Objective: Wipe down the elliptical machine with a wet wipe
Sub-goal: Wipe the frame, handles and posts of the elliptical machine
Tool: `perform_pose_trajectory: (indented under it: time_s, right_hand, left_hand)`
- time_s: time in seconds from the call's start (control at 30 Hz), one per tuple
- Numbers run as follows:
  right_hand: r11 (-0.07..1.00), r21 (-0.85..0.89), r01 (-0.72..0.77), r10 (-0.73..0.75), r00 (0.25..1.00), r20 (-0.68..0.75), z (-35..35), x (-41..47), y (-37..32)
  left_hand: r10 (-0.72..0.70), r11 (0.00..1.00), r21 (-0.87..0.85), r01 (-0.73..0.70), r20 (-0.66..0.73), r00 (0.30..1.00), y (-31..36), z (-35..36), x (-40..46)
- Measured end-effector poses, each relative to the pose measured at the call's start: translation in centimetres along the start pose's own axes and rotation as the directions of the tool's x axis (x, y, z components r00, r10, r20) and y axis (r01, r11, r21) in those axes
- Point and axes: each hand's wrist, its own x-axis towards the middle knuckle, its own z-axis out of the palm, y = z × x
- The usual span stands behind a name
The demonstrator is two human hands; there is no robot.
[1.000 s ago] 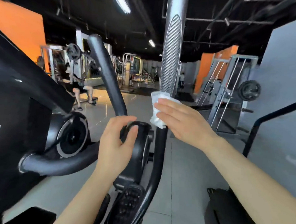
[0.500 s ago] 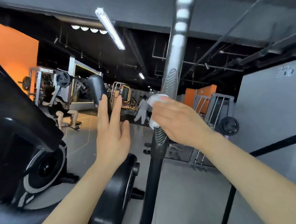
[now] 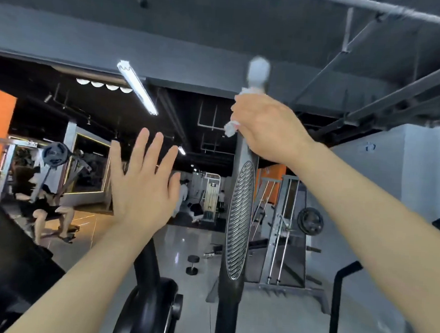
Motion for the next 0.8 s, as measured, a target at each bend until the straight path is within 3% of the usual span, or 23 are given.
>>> perform_pose_trajectory:
  time_s: [0.13,0.27,0.37,0.43,0.47,0.6,0.7,0.8]
  right_hand:
    - [0.991,0.029,0.129,-0.132,0.983,0.125,1.0,-4.8,-4.8]
    - [0.956,0.095,0.277,-0.292,0.883,0.367,0.4,-6.8,-6.4]
    - [0.956,-0.093,0.279,-0.262,0.952,0.16,-1.5,-1.7,-2.1]
    - [0.932,-0.313,0.182,-0.177,0.983,0.043,-3.1,2.3,1.8]
    - [0.934,-0.33,0.137,-0.131,0.991,0.039,-3.6,3.8,3.3]
    - [0.991,-0.129,-0.031,0.043,0.995,0.092,-2.6,4.5,3.6]
    - [0.998,0.037,-0.057,0.054,0.996,0.074,-1.4,0.5,-0.3]
    - [0.993,0.117,-0.011,-0.01,0.984,0.177,-0.3,-4.4,-4.6]
  left_hand:
    - [0.064,0.998,0.01,-0.064,-0.027,0.998,-0.3,-0.3,-0.3]
    - [0.08,0.996,0.029,-0.08,-0.01,0.997,-0.1,-0.6,-0.3]
    - [0.224,0.974,0.049,-0.222,-0.024,0.974,0.2,-0.5,0.1]
    - [0.215,0.976,0.041,-0.214,-0.03,0.976,0.3,-0.4,0.4]
    - [0.2,0.979,0.038,-0.199,-0.025,0.979,0.4,-0.4,0.5]
    - [0.215,0.977,0.016,-0.214,-0.054,0.975,0.2,0.0,0.4]
    - [0.222,0.975,0.0,-0.222,-0.059,0.973,0.2,0.0,0.3]
    - [0.228,0.973,-0.007,-0.229,-0.051,0.972,0.2,-0.1,0.4]
